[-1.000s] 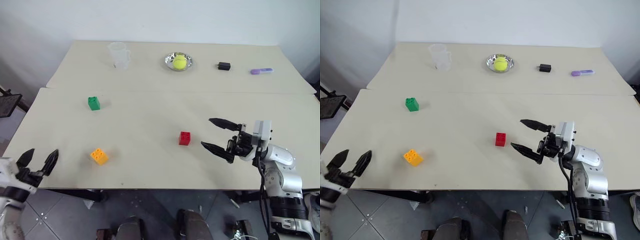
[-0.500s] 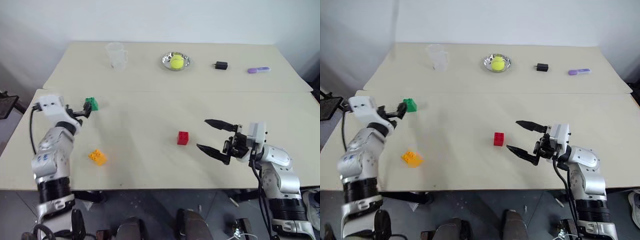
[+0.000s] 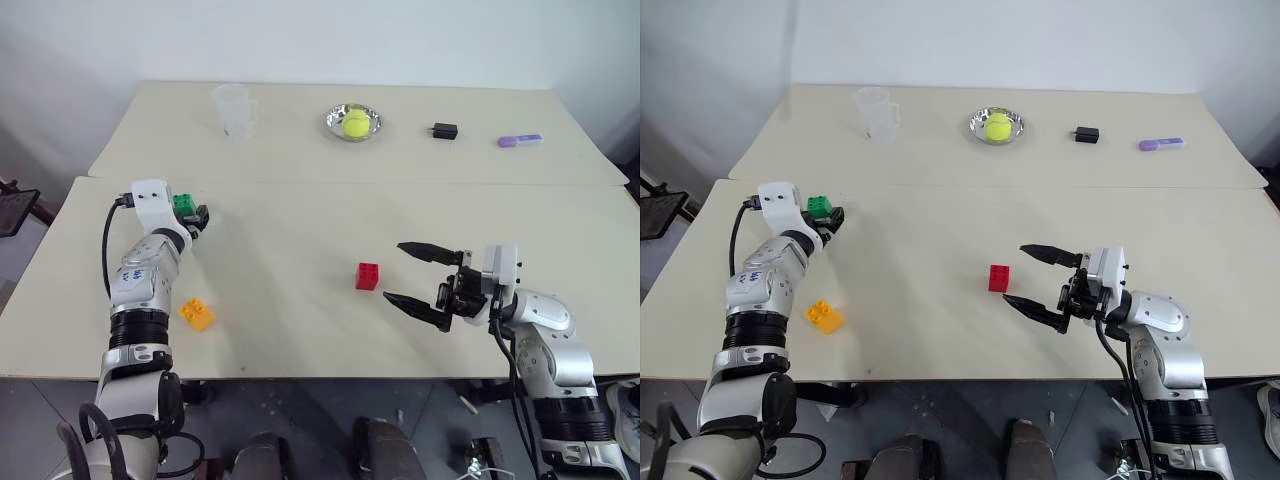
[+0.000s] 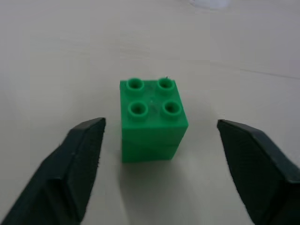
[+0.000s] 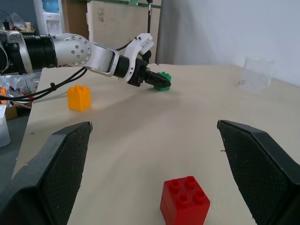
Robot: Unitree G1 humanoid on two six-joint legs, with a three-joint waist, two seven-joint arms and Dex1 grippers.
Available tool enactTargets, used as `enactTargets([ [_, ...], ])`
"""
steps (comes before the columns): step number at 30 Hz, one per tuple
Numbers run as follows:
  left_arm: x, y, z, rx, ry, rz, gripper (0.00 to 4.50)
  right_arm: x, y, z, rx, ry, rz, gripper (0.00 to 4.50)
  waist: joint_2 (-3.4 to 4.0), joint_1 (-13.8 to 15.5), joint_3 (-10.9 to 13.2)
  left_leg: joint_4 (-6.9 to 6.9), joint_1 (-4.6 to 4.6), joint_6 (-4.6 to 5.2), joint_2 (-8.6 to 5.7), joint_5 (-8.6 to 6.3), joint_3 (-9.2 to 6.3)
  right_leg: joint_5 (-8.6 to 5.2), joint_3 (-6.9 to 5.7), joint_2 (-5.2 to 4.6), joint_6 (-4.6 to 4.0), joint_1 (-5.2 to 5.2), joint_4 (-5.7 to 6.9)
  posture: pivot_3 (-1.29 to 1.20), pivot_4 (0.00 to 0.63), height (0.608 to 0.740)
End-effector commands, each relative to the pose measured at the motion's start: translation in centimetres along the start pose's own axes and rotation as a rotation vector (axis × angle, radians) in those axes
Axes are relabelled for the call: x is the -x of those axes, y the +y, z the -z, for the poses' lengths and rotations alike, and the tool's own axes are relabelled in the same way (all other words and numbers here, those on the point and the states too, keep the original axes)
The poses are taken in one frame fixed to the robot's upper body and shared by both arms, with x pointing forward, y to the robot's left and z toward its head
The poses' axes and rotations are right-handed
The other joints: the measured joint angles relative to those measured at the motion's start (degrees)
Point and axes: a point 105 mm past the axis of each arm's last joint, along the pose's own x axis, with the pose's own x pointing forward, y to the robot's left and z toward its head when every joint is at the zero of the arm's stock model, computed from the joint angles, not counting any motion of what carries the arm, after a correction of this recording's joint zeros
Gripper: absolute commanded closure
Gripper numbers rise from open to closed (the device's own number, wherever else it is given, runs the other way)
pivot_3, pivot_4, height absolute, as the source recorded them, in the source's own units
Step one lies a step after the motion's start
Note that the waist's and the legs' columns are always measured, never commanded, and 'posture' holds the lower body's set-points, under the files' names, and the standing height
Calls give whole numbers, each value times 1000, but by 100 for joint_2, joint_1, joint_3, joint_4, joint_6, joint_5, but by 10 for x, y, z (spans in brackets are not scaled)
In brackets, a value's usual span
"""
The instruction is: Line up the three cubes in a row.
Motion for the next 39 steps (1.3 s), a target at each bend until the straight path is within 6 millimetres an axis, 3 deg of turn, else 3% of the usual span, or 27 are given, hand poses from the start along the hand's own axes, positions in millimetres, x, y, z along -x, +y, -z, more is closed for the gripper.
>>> enactTargets([
  [1, -2, 1, -23, -34, -79, 10, 1864, -2, 2, -9, 38, -21, 0, 0, 0, 0, 0, 0, 0, 0, 0, 0, 0, 0, 0, 0, 0, 0, 0, 0, 150, 740],
  [5, 0, 0, -33, -46, -140, 71, 3033, -2, 3, -8, 37, -22, 6, 0, -2, 11, 1, 1, 0, 0, 0, 0, 0, 0, 0, 0, 0, 0, 0, 0, 150, 740],
  [10, 19, -1, -50, -89, -255, 302, 3033, 4, 4, -8, 44, -8, 32, 0, -1, -6, 1, -2, 0, 0, 0, 0, 0, 0, -1, 0, 0, -1, 0, 0, 150, 740],
  [13, 44, -23, -62, -192, -319, 627, 3033, 10, 4, -8, 49, 10, 52, 0, -2, -14, 1, -4, -3, -2, 4, -1, 7, 0, -1, 3, 0, -10, 2, 0, 150, 740],
  [15, 72, -56, -64, -306, -305, 976, 3033, 18, 2, -10, 58, 27, 73, 0, -3, 6, 2, 0, -6, -2, 4, 0, 9, 0, 0, 3, 0, -10, 1, 0, 150, 740],
  [17, 99, -89, -50, -448, -228, 1327, 3033, 29, 1, -13, 64, 54, 91, 0, -3, 81, 2, 3, -7, -2, 3, -1, 9, -1, 0, 3, -1, -9, 0, 0, 150, 740],
  [19, 103, -108, -33, -550, -126, 1490, 3033, 39, 3, -13, 60, 87, 94, 0, -2, 186, 2, 6, -8, -1, 1, -1, 13, -1, 0, 3, 0, -6, -7, 0, 150, 740],
  [24, 92, -131, -9, -682, -46, 1601, 3033, 45, 5, -15, 62, 112, 106, 0, -1, 182, 1, 8, -5, 2, 2, -1, 19, -1, 6, 13, -3, 7, -36, 0, 150, 740],
  [29, 65, -163, 14, -716, 66, 1535, 3033, 47, 14, -19, 70, 114, 128, 0, -3, 162, 3, 4, -11, 6, 3, -3, 15, 0, 3, 14, -1, 5, -40, 0, 150, 740],
  [38, 68, -166, 20, -714, 146, 1617, 3033, 50, 22, -17, 62, 121, 169, 0, -5, 136, 4, 4, -12, 11, 4, -6, 15, 1, 4, 14, 1, 3, -46, 0, 150, 740],
  [39, 67, -166, 21, -723, 147, 1607, 2688, 49, 22, -17, 62, 120, 169, 0, -5, 137, 4, 6, -13, 12, 4, -6, 15, 1, 5, 14, 1, 4, -46, 0, 150, 740],
])
